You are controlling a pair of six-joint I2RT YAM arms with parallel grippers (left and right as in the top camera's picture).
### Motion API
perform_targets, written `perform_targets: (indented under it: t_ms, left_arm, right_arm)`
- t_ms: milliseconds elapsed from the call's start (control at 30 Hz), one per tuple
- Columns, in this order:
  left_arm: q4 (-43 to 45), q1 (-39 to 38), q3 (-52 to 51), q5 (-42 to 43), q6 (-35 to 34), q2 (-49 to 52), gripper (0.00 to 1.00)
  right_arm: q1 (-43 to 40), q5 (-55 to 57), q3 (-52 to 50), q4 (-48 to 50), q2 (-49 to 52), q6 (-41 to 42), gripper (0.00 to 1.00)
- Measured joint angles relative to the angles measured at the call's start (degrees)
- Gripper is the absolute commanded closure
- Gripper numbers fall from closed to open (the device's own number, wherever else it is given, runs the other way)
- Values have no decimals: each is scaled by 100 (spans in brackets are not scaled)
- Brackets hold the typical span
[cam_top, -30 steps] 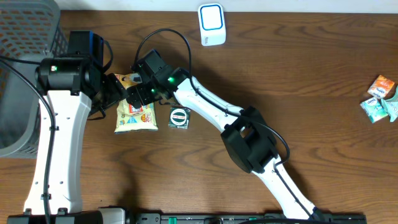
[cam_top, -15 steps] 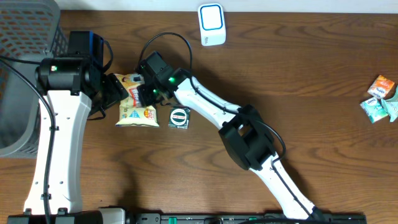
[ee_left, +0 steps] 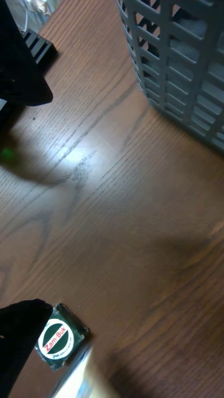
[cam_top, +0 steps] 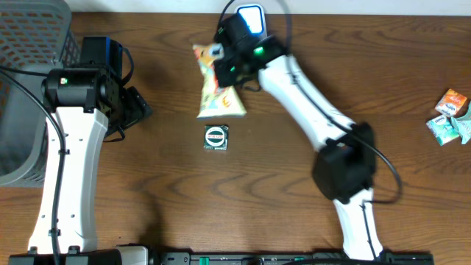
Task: Scan the item barcode
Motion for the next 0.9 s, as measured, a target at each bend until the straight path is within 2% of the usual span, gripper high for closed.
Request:
perform_targets:
  t_ms: [233, 400, 533, 633, 667, 733, 833, 900]
  left_arm:
    - [-2, 0, 0, 0, 2, 0, 2]
    - [0, 0, 0, 0, 0, 0, 2]
    - [-2, 0, 0, 0, 2, 0, 2]
    - [0, 0, 0, 0, 0, 0, 2]
    - [-2, 0, 0, 0, 2, 0, 2]
    - [-2, 0, 0, 0, 0, 0, 2]
    - [-2, 0, 0, 0, 0, 0, 2]
    - [-2, 0, 0, 0, 0, 0, 2]
  right_arm:
    - [-146, 828, 17, -1117, -935, -280, 99]
    - [-155, 1744, 4, -2039, -841, -509, 99]
    - [-208, 2238, 0, -2409, -577, -588, 99]
    - [-275, 2411, 0, -2535, -273, -619, 93]
    - [-293, 2444, 0, -2546, -186, -625, 87]
    - [-313, 2500, 0, -2614, -13, -647, 60]
    - [-343, 2546, 0, -2754, 162, -671, 53]
    - [-348, 2570, 0, -2796, 216, -688, 53]
